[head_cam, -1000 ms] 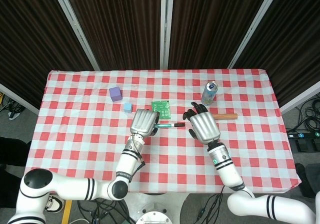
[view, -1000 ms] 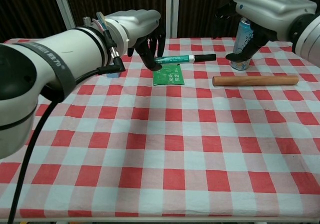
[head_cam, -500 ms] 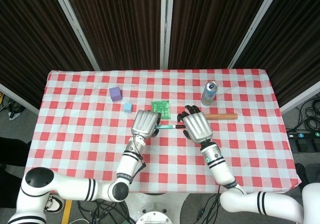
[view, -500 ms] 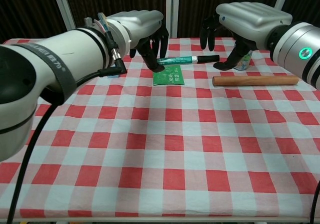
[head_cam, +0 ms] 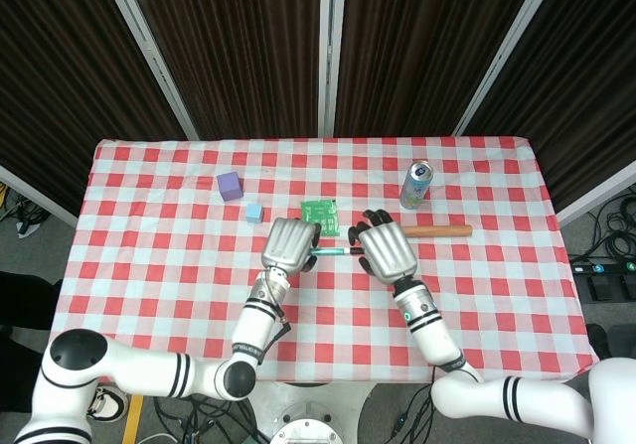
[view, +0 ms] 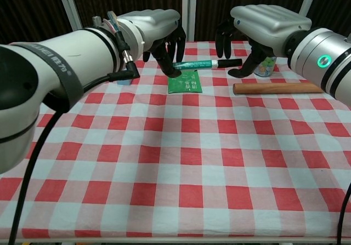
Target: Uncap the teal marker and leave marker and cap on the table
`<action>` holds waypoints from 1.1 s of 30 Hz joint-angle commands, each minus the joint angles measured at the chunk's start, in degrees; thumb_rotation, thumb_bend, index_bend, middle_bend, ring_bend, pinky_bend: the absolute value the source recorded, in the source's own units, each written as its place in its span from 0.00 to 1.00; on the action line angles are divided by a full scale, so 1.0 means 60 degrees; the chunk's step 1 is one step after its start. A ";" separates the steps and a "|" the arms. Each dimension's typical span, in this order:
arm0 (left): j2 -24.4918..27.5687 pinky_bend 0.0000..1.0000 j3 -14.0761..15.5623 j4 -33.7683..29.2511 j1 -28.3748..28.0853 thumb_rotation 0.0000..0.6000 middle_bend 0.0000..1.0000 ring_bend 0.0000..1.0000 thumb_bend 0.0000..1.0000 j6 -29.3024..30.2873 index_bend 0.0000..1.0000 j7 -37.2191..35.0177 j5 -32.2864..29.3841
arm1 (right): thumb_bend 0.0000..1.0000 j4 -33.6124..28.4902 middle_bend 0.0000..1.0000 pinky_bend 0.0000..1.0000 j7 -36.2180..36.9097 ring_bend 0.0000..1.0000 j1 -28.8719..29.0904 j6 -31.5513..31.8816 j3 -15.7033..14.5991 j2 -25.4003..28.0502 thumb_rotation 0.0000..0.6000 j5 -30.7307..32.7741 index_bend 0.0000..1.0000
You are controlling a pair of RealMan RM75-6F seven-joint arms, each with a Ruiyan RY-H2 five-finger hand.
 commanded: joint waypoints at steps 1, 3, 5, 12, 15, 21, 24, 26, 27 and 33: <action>0.0009 0.62 0.0008 -0.0016 -0.0018 1.00 0.56 0.51 0.35 0.0017 0.57 -0.0009 -0.0016 | 0.15 0.0025 0.48 0.24 0.0025 0.22 0.0025 0.0007 -0.0012 -0.0022 1.00 0.0012 0.50; 0.0008 0.62 0.0014 -0.0014 -0.0040 1.00 0.56 0.51 0.35 0.0022 0.57 -0.0022 -0.0034 | 0.15 0.0047 0.48 0.24 0.0041 0.22 0.0041 0.0042 -0.0021 -0.0047 1.00 0.0017 0.51; 0.0023 0.62 0.0012 -0.0021 -0.0056 1.00 0.56 0.51 0.35 0.0005 0.57 -0.0055 -0.0049 | 0.15 0.0065 0.49 0.25 0.0135 0.23 0.0047 0.0078 -0.0022 -0.0078 1.00 -0.0013 0.53; 0.0067 0.62 0.0017 -0.0055 -0.0113 1.00 0.56 0.51 0.34 0.0034 0.57 -0.0087 -0.0098 | 0.16 0.0139 0.51 0.27 0.0157 0.25 0.0104 0.0121 -0.0066 -0.0161 1.00 0.0008 0.55; 0.0089 0.62 0.0040 -0.0097 -0.0115 1.00 0.56 0.51 0.35 0.0081 0.57 -0.0091 -0.0122 | 0.16 0.0197 0.52 0.27 0.0158 0.26 0.0143 0.0140 -0.0069 -0.0224 1.00 0.0009 0.56; 0.0130 0.62 0.0090 -0.0128 -0.0117 1.00 0.56 0.51 0.35 0.0103 0.57 -0.0101 -0.0207 | 0.20 0.0311 0.54 0.27 0.0110 0.29 0.0195 0.0174 -0.0079 -0.0323 1.00 0.0083 0.60; 0.0170 0.62 0.0074 -0.0187 -0.0112 1.00 0.56 0.51 0.34 0.0135 0.57 -0.0167 -0.0163 | 0.22 0.0320 0.55 0.27 0.0086 0.29 0.0224 0.0177 -0.0066 -0.0340 1.00 0.0127 0.61; 0.0216 0.62 0.0089 -0.0257 -0.0097 1.00 0.56 0.51 0.34 0.0156 0.57 -0.0210 -0.0109 | 0.22 0.0323 0.56 0.28 0.0094 0.30 0.0246 0.0171 -0.0058 -0.0353 1.00 0.0146 0.61; 0.0234 0.62 0.0091 -0.0286 -0.0085 1.00 0.56 0.51 0.34 0.0162 0.57 -0.0244 -0.0088 | 0.22 0.0330 0.56 0.28 0.0102 0.30 0.0259 0.0169 -0.0050 -0.0361 1.00 0.0146 0.62; 0.0345 0.62 0.0173 -0.0383 0.0010 1.00 0.56 0.51 0.35 0.0149 0.57 -0.0424 -0.0027 | 0.25 0.0355 0.60 0.29 0.0163 0.34 0.0277 0.0332 -0.0054 -0.0409 1.00 -0.0044 0.67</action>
